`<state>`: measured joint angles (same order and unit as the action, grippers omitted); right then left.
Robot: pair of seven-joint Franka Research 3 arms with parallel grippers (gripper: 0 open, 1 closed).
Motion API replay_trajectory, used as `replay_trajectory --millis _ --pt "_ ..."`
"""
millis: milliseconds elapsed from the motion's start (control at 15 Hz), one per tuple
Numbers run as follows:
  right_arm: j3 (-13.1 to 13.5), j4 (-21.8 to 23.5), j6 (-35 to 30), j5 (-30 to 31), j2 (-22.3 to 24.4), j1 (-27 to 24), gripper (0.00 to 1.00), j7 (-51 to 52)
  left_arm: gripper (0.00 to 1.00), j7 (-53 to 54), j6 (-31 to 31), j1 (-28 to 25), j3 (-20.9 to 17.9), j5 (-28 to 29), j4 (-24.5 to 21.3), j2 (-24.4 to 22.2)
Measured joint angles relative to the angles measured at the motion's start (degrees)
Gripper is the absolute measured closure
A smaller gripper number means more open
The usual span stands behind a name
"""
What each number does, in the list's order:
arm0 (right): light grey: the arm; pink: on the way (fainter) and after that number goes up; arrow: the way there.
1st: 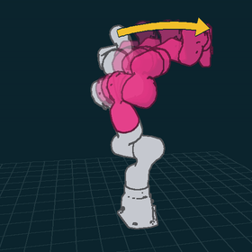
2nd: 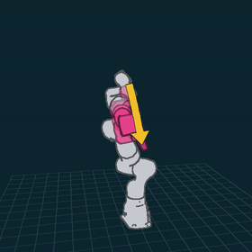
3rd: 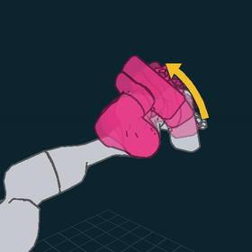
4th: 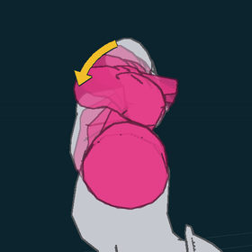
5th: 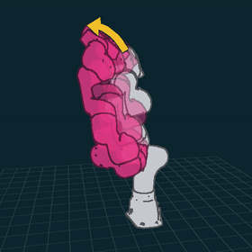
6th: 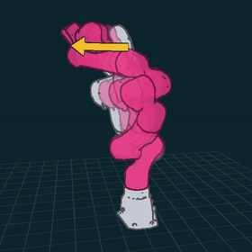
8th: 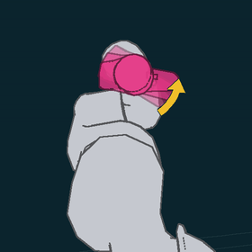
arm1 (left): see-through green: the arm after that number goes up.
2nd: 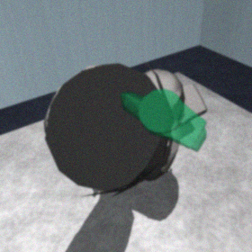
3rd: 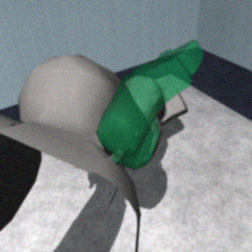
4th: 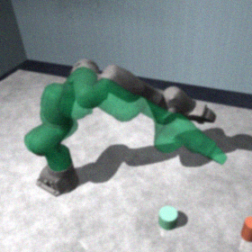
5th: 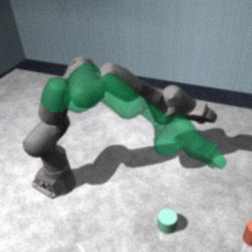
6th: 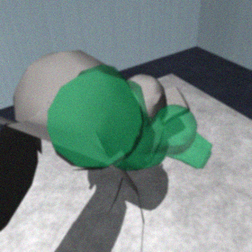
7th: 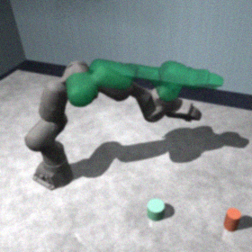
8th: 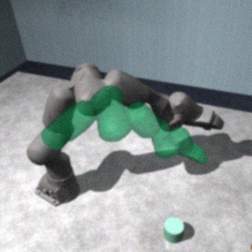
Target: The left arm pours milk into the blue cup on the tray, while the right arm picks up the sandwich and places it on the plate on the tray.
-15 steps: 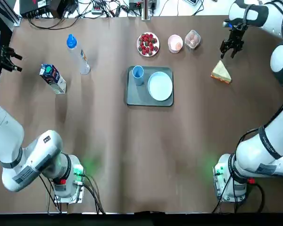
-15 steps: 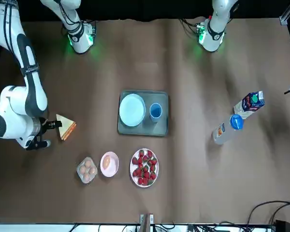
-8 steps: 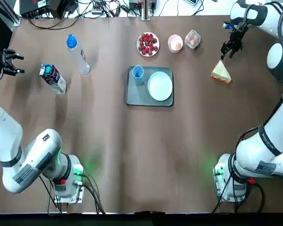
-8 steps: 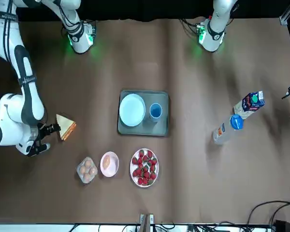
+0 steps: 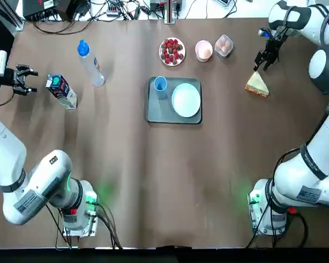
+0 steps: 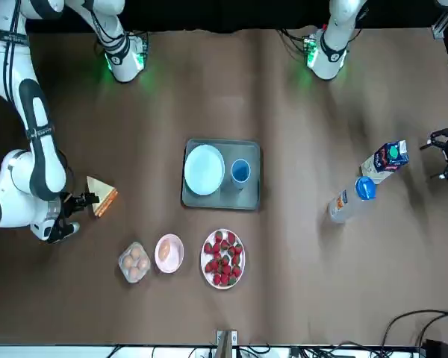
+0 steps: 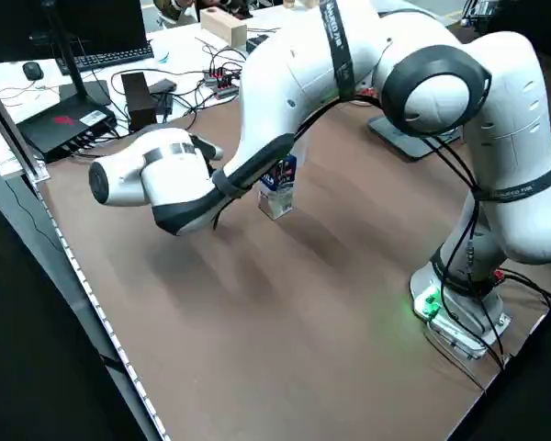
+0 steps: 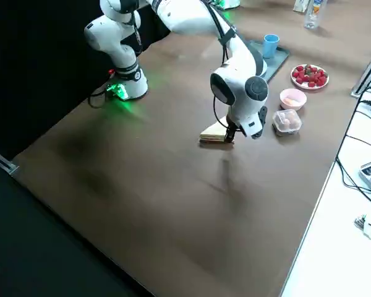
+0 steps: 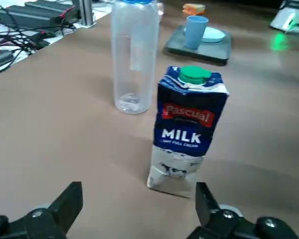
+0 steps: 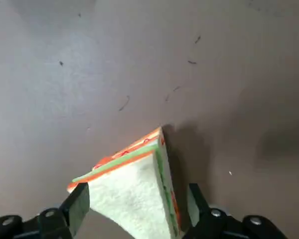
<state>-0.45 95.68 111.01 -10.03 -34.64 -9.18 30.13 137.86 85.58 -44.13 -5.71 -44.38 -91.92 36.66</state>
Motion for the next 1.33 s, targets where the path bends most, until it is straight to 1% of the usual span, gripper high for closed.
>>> replay_trajectory --millis 133,267,400,600,667,733,800,867,933,1000,1067,1200,1267,1333 --pt "0.01 0.02 2.47 0.00 -1.37 -0.16 0.11 0.30 0.00 4.06 -0.90 -0.31 0.00 0.00 -0.11 3.25" --pt "0.00 0.14 2.96 0.00 -2.24 -0.14 0.11 0.48 0.00 5.74 -1.58 -0.89 0.00 0.00 -0.10 6.11" --pt "0.00 0.66 2.59 0.00 -2.74 -0.14 0.12 0.48 0.00 6.52 -2.34 -1.08 0.02 0.00 -0.02 8.27" --pt "0.01 1.18 -0.18 0.00 -2.92 -0.15 0.16 0.44 0.00 6.56 -2.52 -0.76 0.26 0.00 0.14 9.84" --pt "0.02 1.28 -0.72 -0.02 -2.92 -0.17 0.24 0.40 0.00 6.56 -2.52 -0.70 0.34 0.00 0.26 10.19" --pt "0.03 1.42 -0.97 -0.03 -2.92 -0.17 0.27 0.38 0.00 6.56 -2.53 -0.69 0.43 -0.03 0.35 10.42" --pt "0.03 1.54 -1.16 -0.05 -2.92 -0.18 0.28 0.38 0.00 6.56 -2.56 -0.70 0.52 -0.14 0.38 10.56" --pt "0.03 1.54 -1.42 -0.08 -2.92 -0.18 0.36 0.37 0.00 6.57 -2.63 -0.72 0.69 -0.21 0.38 10.68" --pt "0.05 1.53 -1.56 -0.08 -2.90 -0.19 0.51 0.37 0.00 6.64 -2.71 -0.73 0.97 -0.26 0.38 10.83" --pt "0.09 1.50 -1.62 -0.08 -2.89 -0.21 0.55 0.37 0.00 7.14 -2.84 -0.74 1.28 -0.28 0.38 11.04" --pt "0.11 1.44 -1.70 -0.08 -2.85 -0.23 0.66 0.37 0.00 8.28 -3.07 -0.74 1.62 -0.31 0.38 11.31" --pt "0.03 1.21 -2.32 -0.08 -2.71 -0.18 0.80 0.38 0.00 10.33 -3.65 -0.73 1.98 -0.34 0.37 11.97" --pt "-0.13 0.95 -2.96 -0.09 -2.68 -0.03 0.85 0.39 0.00 10.98 -3.96 -0.75 2.07 -0.61 0.37 12.33" --pt "-0.40 0.56 -3.63 -0.15 -2.66 0.30 0.85 0.39 0.00 11.31 -4.35 -0.78 2.24 -1.40 0.37 12.74"
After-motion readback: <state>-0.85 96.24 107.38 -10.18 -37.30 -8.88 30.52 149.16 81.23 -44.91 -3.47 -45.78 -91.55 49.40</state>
